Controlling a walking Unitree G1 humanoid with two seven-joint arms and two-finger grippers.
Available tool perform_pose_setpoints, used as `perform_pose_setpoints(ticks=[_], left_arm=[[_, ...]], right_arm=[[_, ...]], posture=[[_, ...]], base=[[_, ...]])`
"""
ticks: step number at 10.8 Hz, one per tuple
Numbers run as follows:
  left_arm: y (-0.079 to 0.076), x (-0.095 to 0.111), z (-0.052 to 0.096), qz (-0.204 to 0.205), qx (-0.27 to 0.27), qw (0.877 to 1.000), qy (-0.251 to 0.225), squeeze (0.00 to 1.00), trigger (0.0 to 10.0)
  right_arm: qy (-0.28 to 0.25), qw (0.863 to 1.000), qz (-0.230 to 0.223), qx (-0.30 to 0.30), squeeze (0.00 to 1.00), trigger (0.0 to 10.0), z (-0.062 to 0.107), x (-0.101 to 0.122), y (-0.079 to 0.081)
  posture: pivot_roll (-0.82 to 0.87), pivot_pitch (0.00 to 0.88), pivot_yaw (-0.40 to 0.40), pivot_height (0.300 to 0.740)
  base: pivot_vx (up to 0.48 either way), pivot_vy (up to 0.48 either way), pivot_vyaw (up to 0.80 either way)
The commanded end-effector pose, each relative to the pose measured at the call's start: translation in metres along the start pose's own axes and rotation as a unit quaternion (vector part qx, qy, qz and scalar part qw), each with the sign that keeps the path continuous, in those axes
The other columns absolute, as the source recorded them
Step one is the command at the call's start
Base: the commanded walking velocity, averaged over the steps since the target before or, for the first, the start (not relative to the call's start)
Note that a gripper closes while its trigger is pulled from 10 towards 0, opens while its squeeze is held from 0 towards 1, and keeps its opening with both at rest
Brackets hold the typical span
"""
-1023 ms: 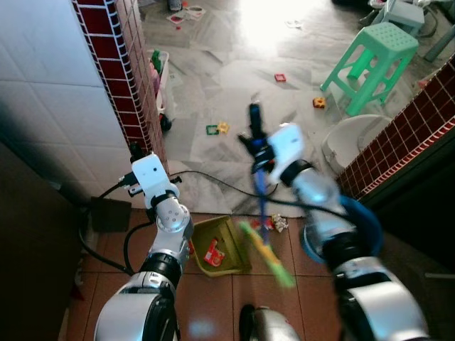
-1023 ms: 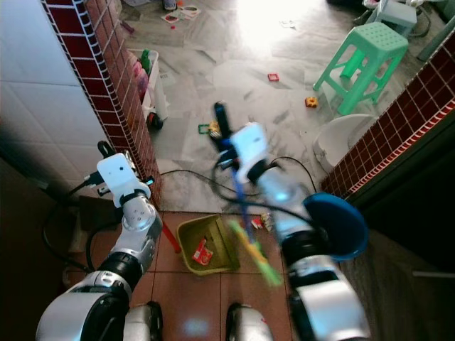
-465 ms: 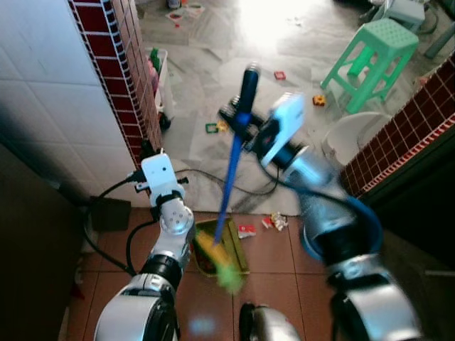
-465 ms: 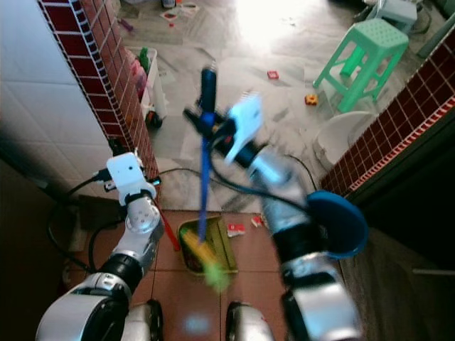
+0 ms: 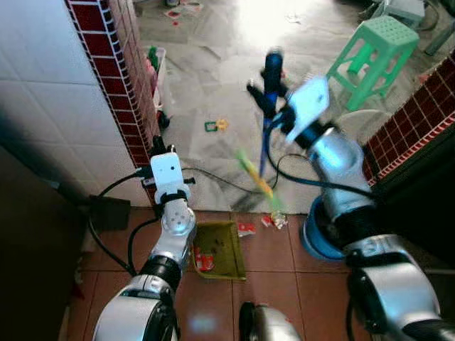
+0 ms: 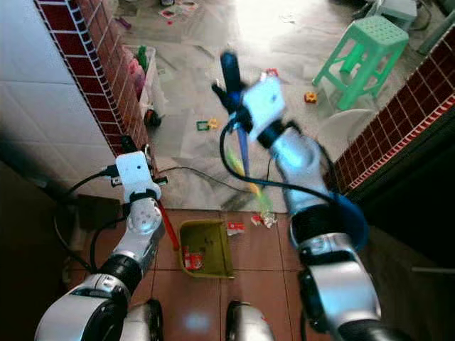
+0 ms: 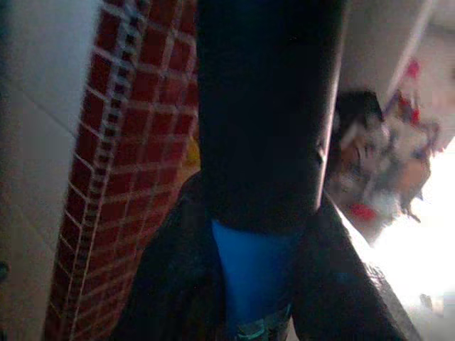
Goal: Sweep floor
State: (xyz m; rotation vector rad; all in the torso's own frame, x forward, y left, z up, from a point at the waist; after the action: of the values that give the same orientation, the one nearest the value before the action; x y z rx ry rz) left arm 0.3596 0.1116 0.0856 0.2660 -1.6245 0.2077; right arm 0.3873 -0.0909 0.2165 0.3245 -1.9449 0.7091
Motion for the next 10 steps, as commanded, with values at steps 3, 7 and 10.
perform_pose_setpoints(ticks=[3,7,10], left_arm=[[0.011,-0.040,0.016,-0.045,0.002,0.995,0.085,0.00,10.0],[0.011,-0.039,0.013,-0.044,0.003,0.995,0.089,0.00,10.0],[0.006,-0.037,0.011,-0.042,-0.006,0.995,0.090,0.00,10.0]], right_arm=[[0.047,0.998,-0.033,-0.020,0.00,10.0,0.004,-0.035,0.028],[0.026,0.987,-0.161,-0.015,0.00,10.0,-0.004,-0.034,0.058],[-0.027,0.979,-0.203,0.007,0.00,10.0,-0.014,0.004,0.048]], posture=[[0.00,0.213,-0.047,0.740],[-0.02,0.190,-0.051,0.740],[-0.04,0.172,-0.050,0.740]], base=[[0.000,0.000,0.00],[0.000,0.000,0.00],[0.000,0.000,0.00]])
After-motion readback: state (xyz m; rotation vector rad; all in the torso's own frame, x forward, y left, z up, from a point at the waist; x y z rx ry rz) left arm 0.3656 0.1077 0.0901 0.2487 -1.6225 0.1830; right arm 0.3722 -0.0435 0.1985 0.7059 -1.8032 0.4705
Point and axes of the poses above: a point about 5 cm out from each wrist's last joint towards the gripper, its own z axis pointing back from the gripper into the wrist, its own x axis along the axis of the wrist's last joint, y = z × x, the point moved 3 cm from there along -z, pointing out of the wrist towards the gripper, and after that the axes turned 2 degrees about -z, right-handed, at the moved point
